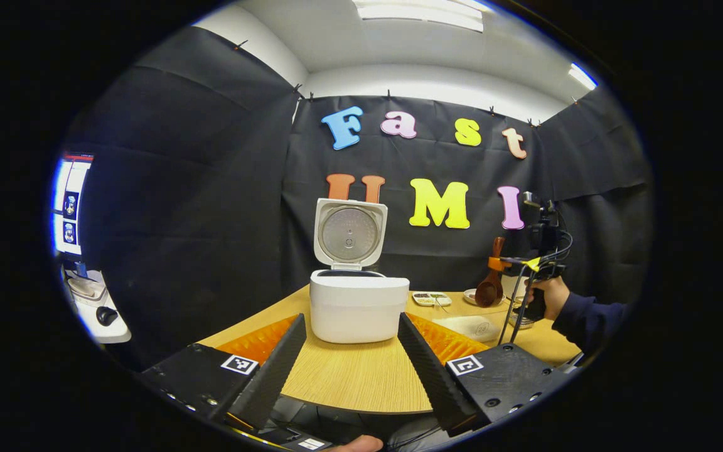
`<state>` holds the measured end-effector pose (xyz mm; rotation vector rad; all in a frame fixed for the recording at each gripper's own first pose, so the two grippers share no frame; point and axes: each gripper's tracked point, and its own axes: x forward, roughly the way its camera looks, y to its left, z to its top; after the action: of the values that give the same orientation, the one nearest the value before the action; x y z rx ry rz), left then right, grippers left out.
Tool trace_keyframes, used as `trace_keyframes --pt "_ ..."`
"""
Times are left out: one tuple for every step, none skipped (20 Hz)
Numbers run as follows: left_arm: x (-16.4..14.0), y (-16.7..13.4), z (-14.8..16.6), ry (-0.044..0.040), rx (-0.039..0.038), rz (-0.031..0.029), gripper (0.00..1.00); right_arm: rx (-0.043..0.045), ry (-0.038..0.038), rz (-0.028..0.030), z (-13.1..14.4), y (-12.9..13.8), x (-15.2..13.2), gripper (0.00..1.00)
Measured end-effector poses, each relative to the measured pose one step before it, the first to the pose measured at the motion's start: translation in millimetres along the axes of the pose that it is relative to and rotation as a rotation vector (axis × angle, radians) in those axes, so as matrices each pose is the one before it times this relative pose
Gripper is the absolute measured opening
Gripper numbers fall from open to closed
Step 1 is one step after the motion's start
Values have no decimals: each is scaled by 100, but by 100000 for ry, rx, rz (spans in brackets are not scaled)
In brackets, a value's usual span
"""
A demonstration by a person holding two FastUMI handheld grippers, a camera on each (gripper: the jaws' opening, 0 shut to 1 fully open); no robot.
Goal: Close the left gripper, press the button to open the rice cooker; take a wooden spoon from the chopstick holder with the right hand, scoop a spoonful of rice and pour it into the rice cooker, then put the wooden spoon back into the chopstick holder.
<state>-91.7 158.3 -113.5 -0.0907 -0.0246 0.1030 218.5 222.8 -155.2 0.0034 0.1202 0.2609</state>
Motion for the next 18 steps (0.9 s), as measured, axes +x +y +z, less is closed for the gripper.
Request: trace_keyframes --pt "-6 -112 -83 276 -457 -320 94 -958 1176 -1351 -1082 203 620 12" --pt "52 46 -169 340 -195 -269 94 -1476 791 -1674 -948 106 617 12" --pt "44 23 -181 284 53 53 94 -1916 734 -2255 -900 -40 611 12" --pt "174 -11 -13 119 255 276 94 -1743 -15 -2353 -738 28 319 11" --pt "39 85 -43 -205 109 465 94 -2319 -1008 -1329 -317 128 307 11" --pt "95 1 97 -17 125 -37 94 -4157 -918 -1645 -323 204 149 11" --pt "38 -73 -78 -47 95 -180 94 -5166 -1685 -2987 -80 -185 132 11" --pt "9 -45 -73 182 18 -153 94 -5501 -2370 -3360 154 -422 213 11" --pt "104 -130 -179 464 -11 -150 94 -4356 -1567 -2730 -3 -209 92 12" --pt "98 -44 -143 496 -11 -79 94 -2640 124 -1510 -391 164 182 11" --pt "155 16 -315 604 21 -24 94 -869 1674 -228 -614 309 190 12" --pt "26 37 -67 325 97 116 94 1475 2699 1114 -769 496 118 11" --pt "50 8 12 190 67 -35 94 4069 3560 2577 -874 745 30 12" --pt "25 -57 -286 448 77 -100 94 4837 2246 2062 -507 554 -286 11" --pt "-69 53 -40 252 153 134 94 4490 1121 2301 -73 585 -376 12" --pt "-6 263 2 -52 -51 488 94 4488 737 3195 121 856 -493 12" --pt "96 55 95 -251 -689 -42 94 5195 1370 4283 50 1098 -526 12" --pt "-26 -185 53 56 -1037 -374 94 5826 2464 6104 -299 1547 -449 11"
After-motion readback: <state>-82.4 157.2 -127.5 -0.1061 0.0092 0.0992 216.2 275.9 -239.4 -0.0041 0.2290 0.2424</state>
